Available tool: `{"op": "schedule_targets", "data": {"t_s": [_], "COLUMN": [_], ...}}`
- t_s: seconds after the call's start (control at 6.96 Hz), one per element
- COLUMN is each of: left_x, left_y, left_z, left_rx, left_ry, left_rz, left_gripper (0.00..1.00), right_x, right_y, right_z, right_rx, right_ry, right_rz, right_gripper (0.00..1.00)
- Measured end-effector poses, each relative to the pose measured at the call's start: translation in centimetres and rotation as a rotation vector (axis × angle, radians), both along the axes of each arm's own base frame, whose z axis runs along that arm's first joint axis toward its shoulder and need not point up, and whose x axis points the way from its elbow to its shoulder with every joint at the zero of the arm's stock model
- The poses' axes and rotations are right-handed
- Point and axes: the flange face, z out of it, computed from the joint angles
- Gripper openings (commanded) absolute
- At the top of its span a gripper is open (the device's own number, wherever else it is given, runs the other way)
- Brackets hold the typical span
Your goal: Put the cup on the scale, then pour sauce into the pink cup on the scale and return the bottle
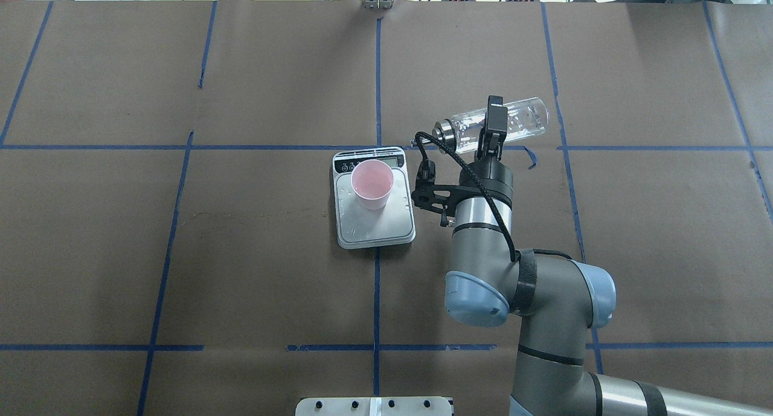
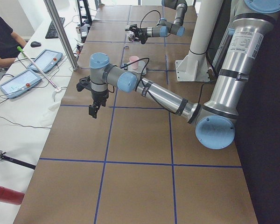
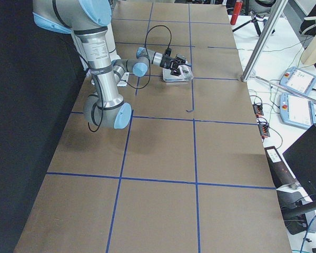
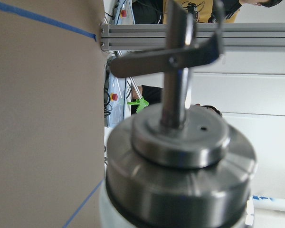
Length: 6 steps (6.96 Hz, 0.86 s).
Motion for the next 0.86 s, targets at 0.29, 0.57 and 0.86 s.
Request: {"op": "schedule_targets", "data": {"t_s": [0.29, 0.57, 0.86], "left_x": [0.0, 0.0, 0.0], "left_y": [-0.1, -0.4, -0.7], "left_z": [0.4, 1.2, 2.0], "left_rx": [-0.005, -0.011, -0.01], "left_ry": [-0.004, -0.006, -0.006], "left_rz": [0.0, 0.001, 0.0], "left_gripper": [1.0, 1.0, 1.0], "right_x": [-2.7, -5.1, -5.2], "right_y": [-0.1, -0.7, -0.8], "right_z": [0.3, 0.0, -0.6], "right_rx": [0.013, 0.03, 0.054], "right_ry": [0.058, 0.124, 0.281], "right_rz": [0.007, 0.019, 0.016], "right_gripper": [0.0, 0.0, 0.0]}}
